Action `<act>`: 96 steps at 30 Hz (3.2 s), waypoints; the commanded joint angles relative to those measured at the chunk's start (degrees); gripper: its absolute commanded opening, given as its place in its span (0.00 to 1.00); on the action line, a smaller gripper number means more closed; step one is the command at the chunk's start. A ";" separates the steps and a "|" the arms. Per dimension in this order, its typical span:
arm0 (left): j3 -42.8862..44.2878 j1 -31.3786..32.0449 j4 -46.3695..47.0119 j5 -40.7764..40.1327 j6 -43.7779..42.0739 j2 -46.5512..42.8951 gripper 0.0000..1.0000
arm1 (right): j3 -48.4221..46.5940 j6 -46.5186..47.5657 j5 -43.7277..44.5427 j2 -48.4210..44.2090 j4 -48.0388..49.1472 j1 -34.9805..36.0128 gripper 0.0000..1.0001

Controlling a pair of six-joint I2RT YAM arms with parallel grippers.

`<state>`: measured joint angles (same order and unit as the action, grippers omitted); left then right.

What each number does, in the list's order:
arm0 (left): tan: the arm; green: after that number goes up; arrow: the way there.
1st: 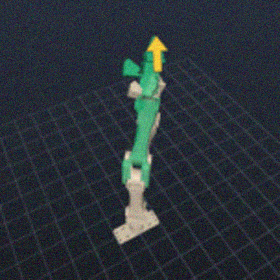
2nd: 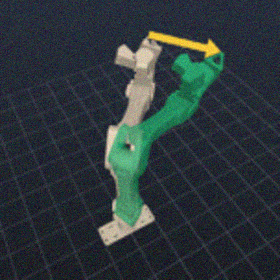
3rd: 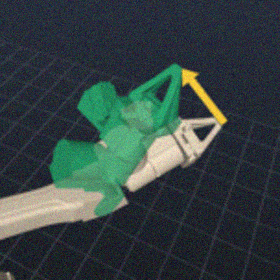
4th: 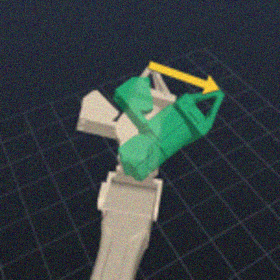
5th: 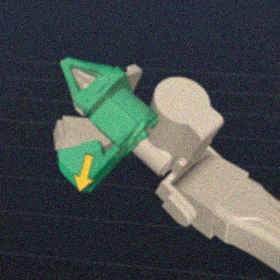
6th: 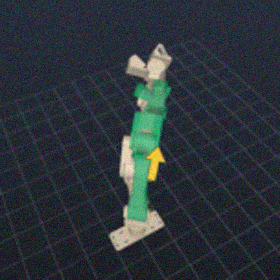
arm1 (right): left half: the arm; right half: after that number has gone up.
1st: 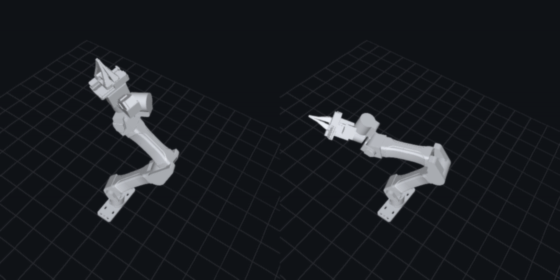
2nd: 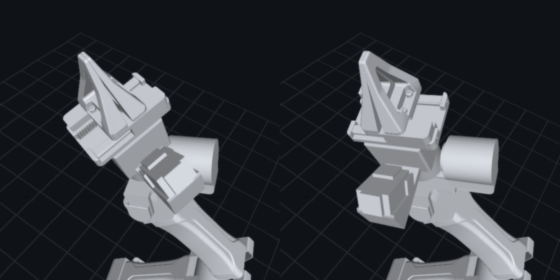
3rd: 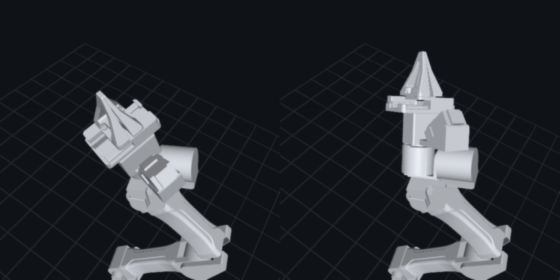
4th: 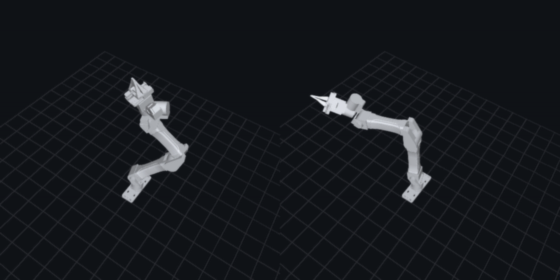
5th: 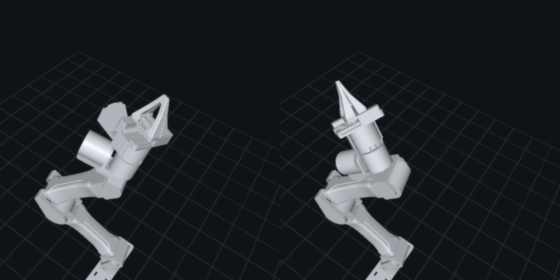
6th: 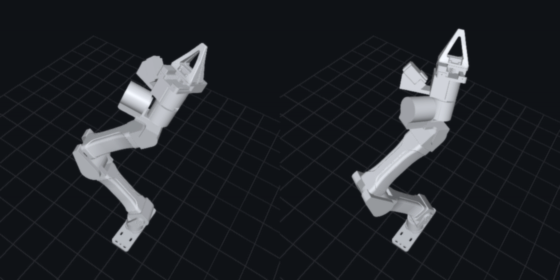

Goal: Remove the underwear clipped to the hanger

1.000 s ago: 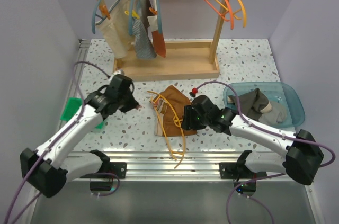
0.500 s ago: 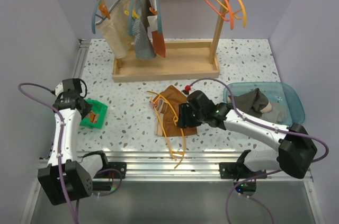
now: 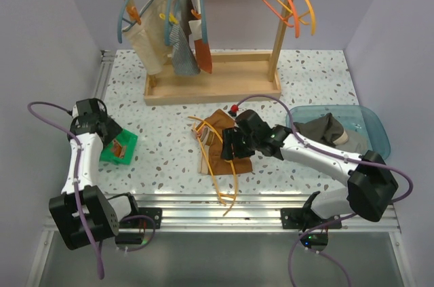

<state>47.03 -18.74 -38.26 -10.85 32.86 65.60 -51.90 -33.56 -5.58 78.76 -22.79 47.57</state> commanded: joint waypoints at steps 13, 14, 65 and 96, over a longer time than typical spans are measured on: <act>15.81 17.40 4.33 25.52 -0.25 1.71 0.88 | -2.77 -0.71 0.92 1.75 1.69 -1.34 0.82; 16.95 22.12 3.90 25.53 -0.34 2.76 0.89 | -2.59 -1.24 1.01 1.14 1.69 -1.34 0.83; 29.62 55.04 -10.96 -4.09 11.35 36.61 0.85 | 9.45 -8.63 5.76 -12.49 0.90 -1.34 0.98; 22.49 51.26 -1.38 1.36 15.65 33.89 0.37 | 8.83 -6.43 3.04 -11.61 0.46 -1.34 0.96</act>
<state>69.30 32.99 -42.61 -10.00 47.51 100.82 -42.61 -40.91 -1.30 67.13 -23.14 46.44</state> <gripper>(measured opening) 0.414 0.963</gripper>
